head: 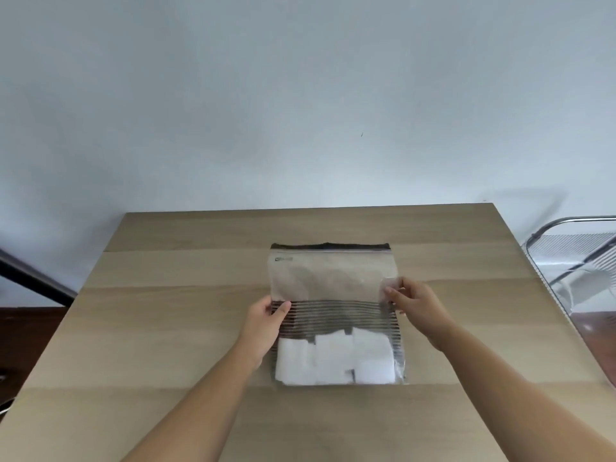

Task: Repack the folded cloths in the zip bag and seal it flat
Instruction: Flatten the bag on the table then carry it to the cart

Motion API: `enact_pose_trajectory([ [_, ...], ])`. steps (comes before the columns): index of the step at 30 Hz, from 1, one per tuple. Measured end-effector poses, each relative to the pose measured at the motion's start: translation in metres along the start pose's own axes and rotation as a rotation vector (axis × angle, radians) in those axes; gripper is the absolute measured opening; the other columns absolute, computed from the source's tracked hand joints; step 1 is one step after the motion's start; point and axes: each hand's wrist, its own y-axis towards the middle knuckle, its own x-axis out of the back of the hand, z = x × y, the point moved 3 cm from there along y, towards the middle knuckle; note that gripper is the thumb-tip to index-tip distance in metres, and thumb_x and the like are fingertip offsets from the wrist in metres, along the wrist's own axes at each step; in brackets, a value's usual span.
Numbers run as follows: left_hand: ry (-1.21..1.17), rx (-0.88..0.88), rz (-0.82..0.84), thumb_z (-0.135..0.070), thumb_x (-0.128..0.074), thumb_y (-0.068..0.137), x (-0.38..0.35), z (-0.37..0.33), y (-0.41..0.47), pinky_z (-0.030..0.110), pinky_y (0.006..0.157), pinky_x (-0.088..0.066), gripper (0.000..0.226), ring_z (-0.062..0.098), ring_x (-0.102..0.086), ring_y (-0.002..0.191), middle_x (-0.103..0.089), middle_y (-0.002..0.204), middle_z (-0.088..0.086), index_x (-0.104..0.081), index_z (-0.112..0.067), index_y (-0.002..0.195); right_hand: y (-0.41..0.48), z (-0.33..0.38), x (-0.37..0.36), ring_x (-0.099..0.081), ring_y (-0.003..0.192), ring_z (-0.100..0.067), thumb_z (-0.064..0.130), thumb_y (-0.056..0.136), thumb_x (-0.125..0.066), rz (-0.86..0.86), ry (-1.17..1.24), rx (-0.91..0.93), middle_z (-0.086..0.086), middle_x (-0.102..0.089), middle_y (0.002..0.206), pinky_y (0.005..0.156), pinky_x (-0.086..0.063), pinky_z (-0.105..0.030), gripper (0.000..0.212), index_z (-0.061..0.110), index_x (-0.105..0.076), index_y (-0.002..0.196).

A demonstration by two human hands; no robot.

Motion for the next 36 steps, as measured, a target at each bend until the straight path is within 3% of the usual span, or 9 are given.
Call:
enact_pose_trajectory([
  [3,0.146,0.097,-0.022,-0.016,-0.063,0.088,-0.004,0.021,-0.001,0.032,0.071,-0.049,0.014,0.021,-0.064,0.075,-0.07,0.077,0.006,-0.065,-0.011,0.075,0.001,-0.023,-0.005,-0.059,0.07,-0.025,0.024,0.093,-0.056,-0.051,-0.043,-0.112,-0.023,-0.069,0.086,0.065,-0.044,-0.036,0.022,0.003,-0.062,0.085],
  [8,0.409,0.16,-0.086,-0.023,-0.069,0.082,-0.005,0.043,-0.006,0.029,0.053,-0.034,0.036,0.018,-0.048,0.055,-0.051,0.053,-0.002,-0.047,-0.017,0.054,-0.001,-0.055,-0.004,-0.056,0.058,-0.021,0.019,0.09,-0.061,-0.058,-0.153,-0.236,-0.012,-0.065,0.072,0.053,-0.046,-0.032,0.019,0.006,-0.061,0.076],
  [11,0.574,0.114,-0.071,-0.033,-0.069,0.08,-0.008,0.042,-0.008,0.028,0.052,-0.034,0.035,0.017,-0.051,0.057,-0.053,0.057,-0.002,-0.047,-0.017,0.059,-0.002,-0.065,0.001,-0.061,0.057,-0.02,0.021,0.088,-0.064,-0.124,-0.191,-0.275,-0.006,-0.068,0.071,0.05,-0.05,-0.032,0.016,0.012,-0.062,0.075],
  [15,0.792,0.105,-0.251,-0.047,-0.057,0.083,-0.004,0.03,-0.019,0.027,0.049,-0.033,0.03,0.015,-0.053,0.062,-0.057,0.073,-0.004,-0.043,-0.02,0.082,-0.006,-0.057,0.01,-0.064,0.08,-0.021,0.034,0.089,-0.057,-0.312,-0.347,-0.22,-0.002,-0.068,0.091,0.072,-0.055,-0.039,0.014,0.02,-0.057,0.092],
  [19,0.92,-0.245,-0.32,-0.038,-0.053,0.087,-0.02,0.006,-0.021,0.027,0.075,-0.039,0.026,0.017,-0.052,0.088,-0.058,0.1,-0.001,-0.046,-0.02,0.105,-0.005,-0.032,-0.004,-0.056,0.106,-0.017,0.035,0.091,-0.053,-0.333,-0.603,-0.013,0.0,-0.06,0.116,0.094,-0.046,-0.036,0.032,0.019,-0.05,0.119],
  [21,0.935,-0.375,-0.226,-0.036,-0.05,0.089,-0.042,0.0,-0.016,0.027,0.095,-0.033,0.035,0.016,-0.047,0.114,-0.053,0.123,-0.001,-0.045,-0.02,0.12,-0.003,-0.022,-0.025,-0.048,0.12,-0.016,0.033,0.09,-0.053,-0.255,-0.69,0.08,0.001,-0.052,0.13,0.105,-0.037,-0.036,0.04,0.022,-0.045,0.128],
  [24,0.957,-0.381,-0.054,-0.033,-0.043,0.093,-0.074,0.008,-0.009,0.034,0.115,-0.012,0.051,0.016,-0.018,0.142,-0.026,0.153,-0.001,-0.028,-0.022,0.141,0.002,-0.023,-0.062,-0.026,0.14,-0.018,0.039,0.091,-0.048,-0.098,-0.87,0.175,0.001,-0.028,0.153,0.116,-0.02,-0.04,0.054,0.026,-0.031,0.141],
  [29,1.079,-0.388,0.022,-0.036,-0.029,0.097,-0.08,0.041,0.001,0.034,0.117,-0.001,0.055,0.014,-0.004,0.146,-0.008,0.16,-0.001,-0.011,-0.025,0.148,0.004,-0.052,-0.078,-0.008,0.147,-0.017,0.052,0.094,-0.026,-0.044,-1.032,0.242,-0.001,-0.016,0.16,0.117,0.004,-0.037,0.059,0.029,-0.02,0.147],
  [36,1.141,-0.453,-0.005,-0.043,-0.011,0.092,-0.081,0.054,0.001,0.035,0.114,0.005,0.059,0.012,-0.005,0.145,-0.009,0.159,-0.005,-0.007,-0.028,0.148,0.004,-0.075,-0.079,0.007,0.147,-0.013,0.059,0.09,-0.008,-0.066,-1.053,0.241,0.004,-0.003,0.161,0.118,0.007,-0.037,0.064,0.035,-0.003,0.149],
])
